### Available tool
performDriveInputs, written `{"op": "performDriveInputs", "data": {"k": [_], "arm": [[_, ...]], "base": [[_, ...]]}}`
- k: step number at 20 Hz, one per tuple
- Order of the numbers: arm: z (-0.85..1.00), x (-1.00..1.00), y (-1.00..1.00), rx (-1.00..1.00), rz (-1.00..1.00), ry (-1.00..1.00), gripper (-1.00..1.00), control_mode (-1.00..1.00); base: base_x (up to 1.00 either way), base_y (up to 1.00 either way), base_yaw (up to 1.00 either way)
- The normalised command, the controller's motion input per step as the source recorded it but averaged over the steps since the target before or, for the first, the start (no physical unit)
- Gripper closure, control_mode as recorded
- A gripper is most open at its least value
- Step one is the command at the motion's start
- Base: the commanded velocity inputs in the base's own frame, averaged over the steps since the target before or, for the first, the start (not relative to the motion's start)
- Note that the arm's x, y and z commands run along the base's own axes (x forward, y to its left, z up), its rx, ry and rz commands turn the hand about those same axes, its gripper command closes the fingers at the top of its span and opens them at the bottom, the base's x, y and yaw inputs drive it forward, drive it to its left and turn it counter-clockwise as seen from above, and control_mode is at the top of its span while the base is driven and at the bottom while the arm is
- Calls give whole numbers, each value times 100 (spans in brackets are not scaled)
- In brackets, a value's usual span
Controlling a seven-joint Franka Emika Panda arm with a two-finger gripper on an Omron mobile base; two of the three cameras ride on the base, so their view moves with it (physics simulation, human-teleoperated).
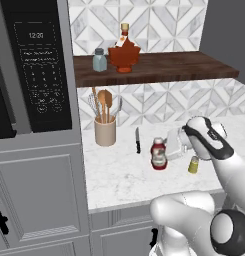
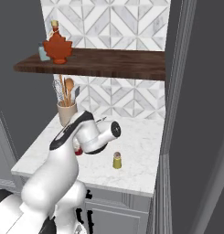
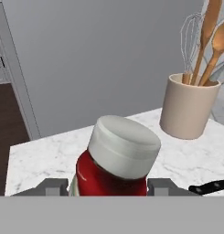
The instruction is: Put the shaker and condiment bottle from the counter next to their counterparts in the cabinet.
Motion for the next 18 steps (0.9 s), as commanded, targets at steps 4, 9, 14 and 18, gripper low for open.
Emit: {"op": "performDriveInputs", "data": {"k": [4, 9, 14, 18], "arm": [[100, -2, 18, -2, -21, -3, 100, -100], [100, -2, 4, -3, -39, 0, 100, -100], [100, -4, -21, 0, -42, 2, 100, -100], [100, -14, -27, 0, -20, 2, 100, -100]], "base": [[0, 0, 0], [0, 0, 0], [0, 0, 0], [0, 0, 0]]}}
